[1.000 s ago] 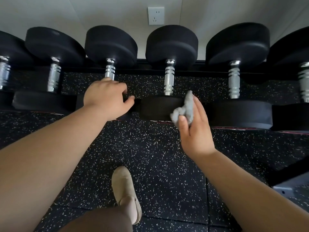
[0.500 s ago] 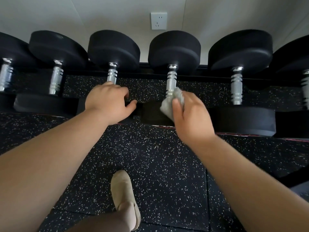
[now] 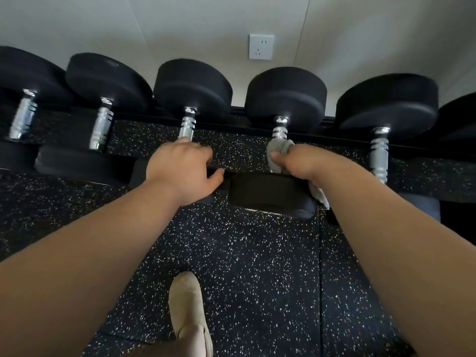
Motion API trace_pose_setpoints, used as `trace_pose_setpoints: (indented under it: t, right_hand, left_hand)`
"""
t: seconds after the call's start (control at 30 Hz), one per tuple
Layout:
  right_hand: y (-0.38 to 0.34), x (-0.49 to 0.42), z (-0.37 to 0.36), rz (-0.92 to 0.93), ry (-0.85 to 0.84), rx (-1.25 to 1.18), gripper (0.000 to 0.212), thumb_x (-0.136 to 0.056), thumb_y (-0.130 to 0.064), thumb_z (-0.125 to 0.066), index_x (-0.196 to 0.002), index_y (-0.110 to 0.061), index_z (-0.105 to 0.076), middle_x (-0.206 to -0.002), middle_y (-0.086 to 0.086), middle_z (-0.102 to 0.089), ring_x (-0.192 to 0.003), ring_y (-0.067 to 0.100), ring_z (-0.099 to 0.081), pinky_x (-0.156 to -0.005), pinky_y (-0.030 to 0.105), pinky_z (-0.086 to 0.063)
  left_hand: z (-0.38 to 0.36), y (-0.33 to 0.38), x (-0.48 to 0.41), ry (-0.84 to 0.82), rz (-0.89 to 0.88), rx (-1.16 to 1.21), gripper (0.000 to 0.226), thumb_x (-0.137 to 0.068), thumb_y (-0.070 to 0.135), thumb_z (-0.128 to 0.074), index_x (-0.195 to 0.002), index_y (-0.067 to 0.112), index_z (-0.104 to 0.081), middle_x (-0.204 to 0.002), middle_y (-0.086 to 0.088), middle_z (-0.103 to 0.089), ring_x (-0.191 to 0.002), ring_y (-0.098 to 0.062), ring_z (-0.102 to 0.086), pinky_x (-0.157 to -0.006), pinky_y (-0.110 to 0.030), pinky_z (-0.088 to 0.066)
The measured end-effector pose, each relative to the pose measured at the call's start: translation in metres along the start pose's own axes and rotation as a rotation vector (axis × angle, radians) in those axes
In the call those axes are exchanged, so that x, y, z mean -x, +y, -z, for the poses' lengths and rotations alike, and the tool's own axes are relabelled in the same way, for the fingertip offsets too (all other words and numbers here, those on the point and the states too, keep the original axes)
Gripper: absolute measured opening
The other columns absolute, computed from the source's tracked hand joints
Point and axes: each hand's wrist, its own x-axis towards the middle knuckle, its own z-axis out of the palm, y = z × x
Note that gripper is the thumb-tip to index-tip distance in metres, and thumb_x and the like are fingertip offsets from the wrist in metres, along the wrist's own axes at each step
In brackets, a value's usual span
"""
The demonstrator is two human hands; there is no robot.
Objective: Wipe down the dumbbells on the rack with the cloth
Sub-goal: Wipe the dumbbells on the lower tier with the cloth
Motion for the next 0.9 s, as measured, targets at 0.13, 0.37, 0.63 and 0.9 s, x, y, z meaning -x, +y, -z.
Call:
trace_pose_setpoints:
  t: [0.13, 0.37, 0.63, 0.9]
  right_hand:
    - [-0.018, -0.027, 0.002, -0.074, 0.235, -0.117, 0.047, -0.112, -0.036, -0.037, -0.131, 0.001, -0.059, -0.123, 0.020, -0.064, -0.109, 0.035, -0.061, -0.080, 0.031, -0.042]
    - [0.009, -0.027, -0.006, -0.045, 0.068, -0.214, 0.038, -0.105, -0.044, -0.054, -0.114, -0.012, -0.070, -0.118, 0.012, -0.071, -0.110, 0.029, -0.065, -0.106, 0.043, -0.048]
    - [-0.015, -0.041, 0.010, -0.113, 0.244, -0.248, 0.050, -0.109, -0.043, -0.041, -0.137, -0.005, -0.056, -0.132, 0.021, -0.062, -0.121, 0.037, -0.059, -0.091, 0.034, -0.044]
    - [0.012, -0.020, -0.007, -0.062, 0.027, -0.076, 0.031, -0.106, -0.041, -0.052, -0.111, -0.014, -0.067, -0.116, 0.008, -0.067, -0.108, 0.026, -0.062, -0.100, 0.038, -0.047]
  left_hand:
    - [0.000, -0.001, -0.001, -0.006, 0.004, -0.008, 0.053, -0.085, 0.069, -0.034, -0.096, 0.029, -0.068, -0.088, 0.011, -0.064, -0.099, -0.019, -0.060, -0.075, -0.036, -0.047]
    - [-0.002, -0.001, -0.001, -0.003, -0.001, 0.005, 0.060, -0.081, 0.068, -0.028, -0.096, 0.028, -0.070, -0.086, 0.009, -0.064, -0.098, -0.020, -0.060, -0.075, -0.037, -0.049]
    - [-0.003, 0.000, 0.000, 0.009, 0.013, -0.022, 0.038, -0.087, 0.062, -0.052, -0.093, 0.029, -0.071, -0.081, 0.012, -0.063, -0.096, -0.017, -0.060, -0.069, -0.033, -0.040]
    - [-0.004, -0.001, -0.001, 0.000, 0.013, -0.004, 0.039, -0.086, 0.061, -0.051, -0.092, 0.028, -0.070, -0.081, 0.011, -0.064, -0.094, -0.019, -0.060, -0.069, -0.035, -0.042]
